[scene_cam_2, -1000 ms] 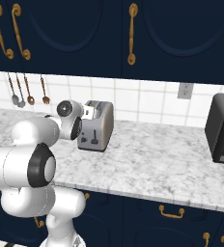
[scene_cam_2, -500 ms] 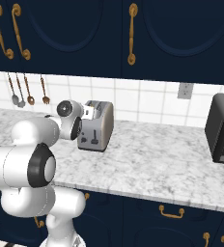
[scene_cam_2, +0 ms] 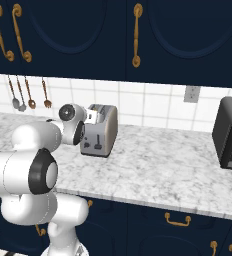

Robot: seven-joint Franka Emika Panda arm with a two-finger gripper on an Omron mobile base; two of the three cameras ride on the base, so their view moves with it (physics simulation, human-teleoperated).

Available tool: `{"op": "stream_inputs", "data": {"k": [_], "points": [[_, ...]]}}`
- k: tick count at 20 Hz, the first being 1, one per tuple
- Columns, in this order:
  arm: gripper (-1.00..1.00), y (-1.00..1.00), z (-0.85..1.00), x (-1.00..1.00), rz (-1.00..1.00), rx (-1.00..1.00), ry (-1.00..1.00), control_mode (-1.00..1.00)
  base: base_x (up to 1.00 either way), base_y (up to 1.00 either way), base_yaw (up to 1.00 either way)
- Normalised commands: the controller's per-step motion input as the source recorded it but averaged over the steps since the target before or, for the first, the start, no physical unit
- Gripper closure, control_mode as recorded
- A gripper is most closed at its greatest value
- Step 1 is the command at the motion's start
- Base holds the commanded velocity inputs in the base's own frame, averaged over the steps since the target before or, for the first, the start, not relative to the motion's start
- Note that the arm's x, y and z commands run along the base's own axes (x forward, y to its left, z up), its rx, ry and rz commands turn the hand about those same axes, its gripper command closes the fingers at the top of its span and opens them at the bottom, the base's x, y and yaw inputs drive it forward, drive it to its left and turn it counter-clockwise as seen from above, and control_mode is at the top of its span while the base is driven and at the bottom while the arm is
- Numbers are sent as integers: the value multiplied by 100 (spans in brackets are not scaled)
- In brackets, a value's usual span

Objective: Start the toaster. Once the lever pops up, take the bread to the plate on the dining counter.

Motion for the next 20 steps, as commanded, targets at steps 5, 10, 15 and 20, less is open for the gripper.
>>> {"op": "stream_inputs", "data": {"k": [5, 10, 15, 20], "points": [[-100, 0, 0, 0, 0, 0, 0, -100, 0, 0, 0], [-100, 0, 0, 0, 0, 0, 0, -100, 0, 0, 0], [-100, 0, 0, 0, 0, 0, 0, -100, 0, 0, 0], [-100, 0, 0, 0, 0, 0, 0, -100, 0, 0, 0]]}}
